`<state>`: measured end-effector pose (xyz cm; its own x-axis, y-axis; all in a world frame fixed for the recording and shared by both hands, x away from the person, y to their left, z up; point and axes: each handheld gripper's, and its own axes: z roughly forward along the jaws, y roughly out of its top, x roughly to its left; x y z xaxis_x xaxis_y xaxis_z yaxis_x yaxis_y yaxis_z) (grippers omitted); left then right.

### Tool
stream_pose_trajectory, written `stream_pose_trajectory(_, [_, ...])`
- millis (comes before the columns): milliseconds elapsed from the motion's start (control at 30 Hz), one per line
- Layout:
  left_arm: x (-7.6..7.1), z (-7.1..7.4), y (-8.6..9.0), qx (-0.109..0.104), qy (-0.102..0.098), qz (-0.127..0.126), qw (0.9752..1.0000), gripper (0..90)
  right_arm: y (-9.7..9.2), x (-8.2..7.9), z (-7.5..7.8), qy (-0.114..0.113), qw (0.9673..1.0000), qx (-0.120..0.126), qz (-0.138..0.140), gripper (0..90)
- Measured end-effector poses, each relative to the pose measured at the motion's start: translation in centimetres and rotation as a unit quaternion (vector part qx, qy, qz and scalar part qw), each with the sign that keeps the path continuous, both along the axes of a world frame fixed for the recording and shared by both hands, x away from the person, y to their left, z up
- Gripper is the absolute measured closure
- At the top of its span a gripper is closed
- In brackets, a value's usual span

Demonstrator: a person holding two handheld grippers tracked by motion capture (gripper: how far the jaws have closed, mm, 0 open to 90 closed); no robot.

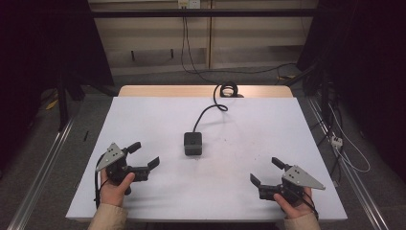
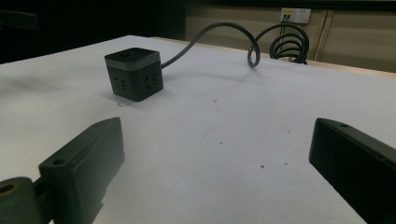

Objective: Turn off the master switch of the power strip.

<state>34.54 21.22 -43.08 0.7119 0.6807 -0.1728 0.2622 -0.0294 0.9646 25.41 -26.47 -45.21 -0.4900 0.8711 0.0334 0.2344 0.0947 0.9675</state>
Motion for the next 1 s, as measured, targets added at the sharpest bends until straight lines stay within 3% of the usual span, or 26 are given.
stream_pose_trajectory(200, [0.5,0.2,-0.4,-0.010,0.010,0.003,0.9999,2.4,0.1,0.0,0.0,0.000,1.0000,0.002,0.001,3.1])
stream_pose_trajectory(1000, [2.4,0.5,-2.9,-0.005,0.008,-0.010,0.9999,4.0,-0.1,-0.1,0.2,-0.003,1.0000,0.000,-0.001,3.6])
